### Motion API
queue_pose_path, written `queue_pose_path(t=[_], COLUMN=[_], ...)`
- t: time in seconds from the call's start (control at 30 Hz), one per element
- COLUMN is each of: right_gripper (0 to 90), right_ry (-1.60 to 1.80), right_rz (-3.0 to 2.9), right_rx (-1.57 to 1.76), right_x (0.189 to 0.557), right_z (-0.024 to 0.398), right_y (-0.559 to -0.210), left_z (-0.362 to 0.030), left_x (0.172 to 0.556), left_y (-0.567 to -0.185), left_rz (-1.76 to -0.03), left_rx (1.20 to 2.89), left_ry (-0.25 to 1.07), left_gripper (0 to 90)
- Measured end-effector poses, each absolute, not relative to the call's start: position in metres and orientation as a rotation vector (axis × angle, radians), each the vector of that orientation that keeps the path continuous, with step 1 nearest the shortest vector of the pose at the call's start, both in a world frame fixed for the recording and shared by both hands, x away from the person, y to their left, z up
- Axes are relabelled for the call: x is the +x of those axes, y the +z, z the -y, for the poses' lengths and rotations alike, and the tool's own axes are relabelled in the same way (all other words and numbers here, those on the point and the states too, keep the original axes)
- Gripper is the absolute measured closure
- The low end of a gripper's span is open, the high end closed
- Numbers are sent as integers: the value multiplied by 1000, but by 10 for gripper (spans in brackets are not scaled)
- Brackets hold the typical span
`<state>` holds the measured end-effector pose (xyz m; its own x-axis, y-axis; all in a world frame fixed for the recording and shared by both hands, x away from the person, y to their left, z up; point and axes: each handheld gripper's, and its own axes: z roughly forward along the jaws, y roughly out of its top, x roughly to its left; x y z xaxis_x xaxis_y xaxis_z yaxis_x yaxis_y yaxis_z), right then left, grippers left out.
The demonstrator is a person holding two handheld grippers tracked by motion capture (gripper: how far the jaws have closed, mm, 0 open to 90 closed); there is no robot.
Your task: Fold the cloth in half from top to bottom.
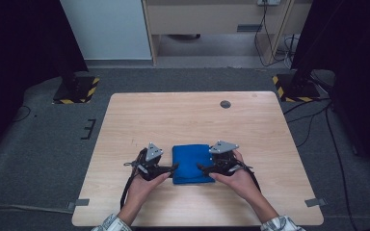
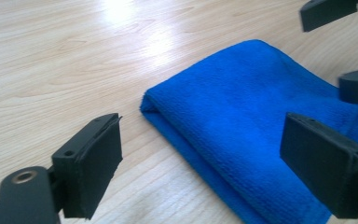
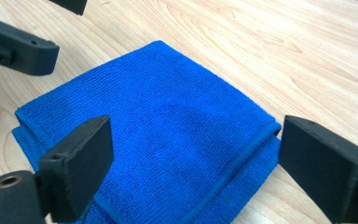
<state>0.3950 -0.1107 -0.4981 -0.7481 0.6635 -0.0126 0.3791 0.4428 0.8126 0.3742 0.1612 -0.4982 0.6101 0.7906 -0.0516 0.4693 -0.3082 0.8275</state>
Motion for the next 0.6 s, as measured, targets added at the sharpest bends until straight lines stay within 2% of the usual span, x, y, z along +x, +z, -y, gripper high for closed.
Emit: queue_pose_path(t=[0.6], right_gripper=[93], right_ry=[1233], right_rz=[-2275], right_rx=[965], right_x=[401], right_z=[144], right_y=[-484], left_z=[-190], left_x=[384], left_y=[-492], left_rz=[-1055], left_rx=[1922], left_ry=[478], left_gripper=[68])
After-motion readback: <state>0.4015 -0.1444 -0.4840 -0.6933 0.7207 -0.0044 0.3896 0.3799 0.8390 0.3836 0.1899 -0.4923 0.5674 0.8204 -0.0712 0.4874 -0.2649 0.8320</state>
